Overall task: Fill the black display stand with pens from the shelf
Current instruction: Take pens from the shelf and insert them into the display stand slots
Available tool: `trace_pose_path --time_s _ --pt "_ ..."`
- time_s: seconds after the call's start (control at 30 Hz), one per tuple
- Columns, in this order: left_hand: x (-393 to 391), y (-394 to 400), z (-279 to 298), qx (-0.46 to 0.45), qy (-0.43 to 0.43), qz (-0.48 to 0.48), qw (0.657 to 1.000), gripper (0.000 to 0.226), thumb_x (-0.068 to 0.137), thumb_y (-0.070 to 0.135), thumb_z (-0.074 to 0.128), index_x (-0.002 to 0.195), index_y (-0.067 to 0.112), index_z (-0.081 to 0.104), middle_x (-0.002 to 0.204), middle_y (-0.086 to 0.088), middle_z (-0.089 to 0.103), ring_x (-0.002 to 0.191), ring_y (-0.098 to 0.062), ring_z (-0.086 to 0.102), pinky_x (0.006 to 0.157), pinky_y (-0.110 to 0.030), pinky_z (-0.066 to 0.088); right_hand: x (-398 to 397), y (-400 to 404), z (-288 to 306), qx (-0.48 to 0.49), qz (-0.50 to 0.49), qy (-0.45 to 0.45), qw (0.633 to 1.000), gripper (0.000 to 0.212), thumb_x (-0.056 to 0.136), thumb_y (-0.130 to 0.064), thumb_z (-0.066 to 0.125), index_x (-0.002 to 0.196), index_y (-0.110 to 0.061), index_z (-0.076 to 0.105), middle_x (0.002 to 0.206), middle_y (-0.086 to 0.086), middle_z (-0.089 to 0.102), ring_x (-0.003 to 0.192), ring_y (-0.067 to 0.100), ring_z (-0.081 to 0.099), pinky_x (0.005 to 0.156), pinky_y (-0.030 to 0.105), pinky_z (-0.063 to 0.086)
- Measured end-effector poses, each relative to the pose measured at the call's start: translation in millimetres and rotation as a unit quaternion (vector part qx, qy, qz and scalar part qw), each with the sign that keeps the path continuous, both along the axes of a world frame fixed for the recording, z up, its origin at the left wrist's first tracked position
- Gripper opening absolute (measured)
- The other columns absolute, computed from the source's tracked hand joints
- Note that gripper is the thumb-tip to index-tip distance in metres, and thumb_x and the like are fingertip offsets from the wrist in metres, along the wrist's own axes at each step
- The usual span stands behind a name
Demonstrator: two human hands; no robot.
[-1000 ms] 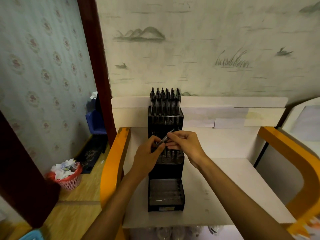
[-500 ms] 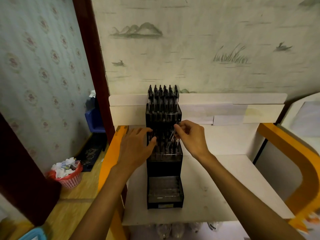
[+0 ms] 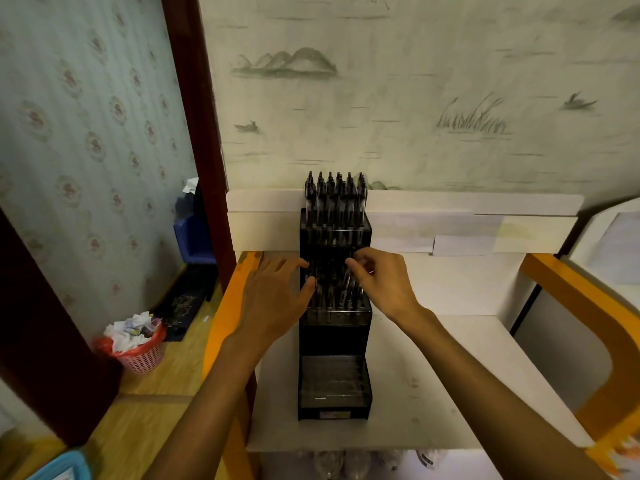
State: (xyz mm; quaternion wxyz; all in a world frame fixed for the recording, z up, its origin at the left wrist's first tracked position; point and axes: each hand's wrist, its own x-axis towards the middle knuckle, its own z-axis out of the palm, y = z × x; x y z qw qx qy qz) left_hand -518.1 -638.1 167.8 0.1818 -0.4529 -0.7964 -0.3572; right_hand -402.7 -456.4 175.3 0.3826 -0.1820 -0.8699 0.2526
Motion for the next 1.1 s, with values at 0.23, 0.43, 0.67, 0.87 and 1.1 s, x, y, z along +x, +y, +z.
trace_pose_path --time_s 0.23,0.43,0.67,0.87,1.1 --pt "3 -1 -4 0.017 -0.032 -0.011 0.999 0.036 0.093 0.030 0.065 0.128 0.021 0.059 0.116 0.000 0.066 0.105 -0.018 0.061 0.088 -0.042 0.052 -5 -9 0 0.007 -0.003 -0.034 0.999 0.019 0.094 -0.036 0.065 0.094 -0.019 0.073 0.072 -0.006 0.070 0.065 0.006 0.064 0.070 0.022 0.052" --pt "2 -2 -9 0.018 -0.043 -0.023 0.999 0.040 0.092 0.032 0.066 0.129 0.021 0.055 0.112 0.001 0.065 0.102 -0.019 0.061 0.085 -0.045 0.053 -6 -8 5 0.035 -0.040 -0.078 0.996 0.025 0.094 -0.037 0.065 0.083 -0.015 0.072 0.067 0.001 0.068 0.062 0.015 0.062 0.065 0.032 0.053" --pt "2 -6 -13 -0.010 -0.027 -0.050 0.998 0.039 0.091 0.040 0.056 0.125 0.020 0.059 0.111 -0.001 0.065 0.099 -0.021 0.061 0.085 -0.046 0.052 -1 -20 -28 0.022 -0.068 -0.183 0.981 0.029 0.095 -0.034 0.065 0.079 -0.010 0.071 0.076 0.010 0.069 0.072 0.028 0.064 0.067 0.036 0.053" --pt "16 3 -20 -0.030 -0.007 -0.061 0.998 0.028 0.092 0.036 0.062 0.119 0.025 0.060 0.110 0.004 0.063 0.095 -0.013 0.058 0.083 -0.033 0.051 16 -26 -31 0.010 -0.093 -0.141 0.986 0.022 0.093 -0.033 0.067 0.107 -0.018 0.073 0.098 0.002 0.075 0.084 0.020 0.070 0.079 0.036 0.058" --pt "61 41 -22 -0.063 -0.007 -0.110 0.992 0.030 0.094 0.040 0.057 0.122 0.028 0.058 0.115 0.006 0.059 0.106 -0.014 0.053 0.091 -0.035 0.047 77 -11 -31 0.020 -0.130 -0.129 0.983 0.026 0.096 -0.023 0.059 0.119 -0.017 0.067 0.118 0.002 0.068 0.099 0.017 0.066 0.079 0.019 0.043"
